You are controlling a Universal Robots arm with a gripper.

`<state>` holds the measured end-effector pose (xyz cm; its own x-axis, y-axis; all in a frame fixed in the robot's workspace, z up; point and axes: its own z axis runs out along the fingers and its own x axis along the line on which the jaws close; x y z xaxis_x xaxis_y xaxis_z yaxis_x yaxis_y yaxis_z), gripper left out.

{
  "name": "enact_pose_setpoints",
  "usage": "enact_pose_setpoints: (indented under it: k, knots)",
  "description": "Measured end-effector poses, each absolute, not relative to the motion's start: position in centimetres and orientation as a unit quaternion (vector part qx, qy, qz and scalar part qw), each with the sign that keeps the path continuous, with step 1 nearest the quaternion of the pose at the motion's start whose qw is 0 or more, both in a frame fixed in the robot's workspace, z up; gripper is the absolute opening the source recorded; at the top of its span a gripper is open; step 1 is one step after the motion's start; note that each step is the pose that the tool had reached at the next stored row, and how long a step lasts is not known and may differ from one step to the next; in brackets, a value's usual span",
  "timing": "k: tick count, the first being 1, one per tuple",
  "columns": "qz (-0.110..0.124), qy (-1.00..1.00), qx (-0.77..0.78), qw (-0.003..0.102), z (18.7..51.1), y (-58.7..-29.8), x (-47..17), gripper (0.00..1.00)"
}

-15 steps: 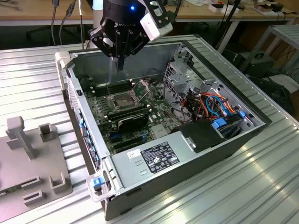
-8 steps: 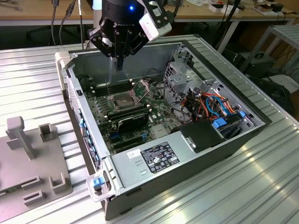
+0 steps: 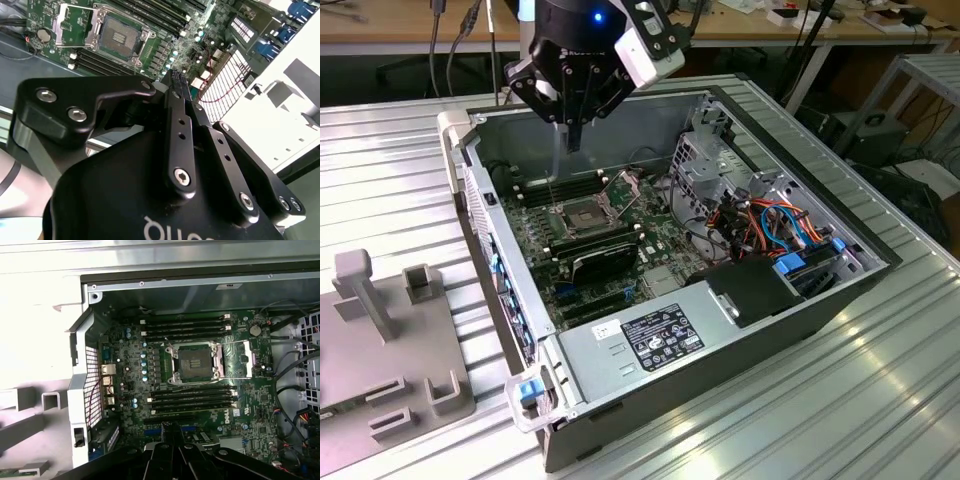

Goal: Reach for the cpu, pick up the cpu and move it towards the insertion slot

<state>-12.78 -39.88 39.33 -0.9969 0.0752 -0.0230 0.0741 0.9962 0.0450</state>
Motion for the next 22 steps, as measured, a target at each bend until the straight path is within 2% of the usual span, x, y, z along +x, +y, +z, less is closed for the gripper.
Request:
enact_pose_setpoints:
  k: [22]
  knots:
    - [0.022,0.999,0.037,0.011,39.32,-39.89,-13.53,0.11]
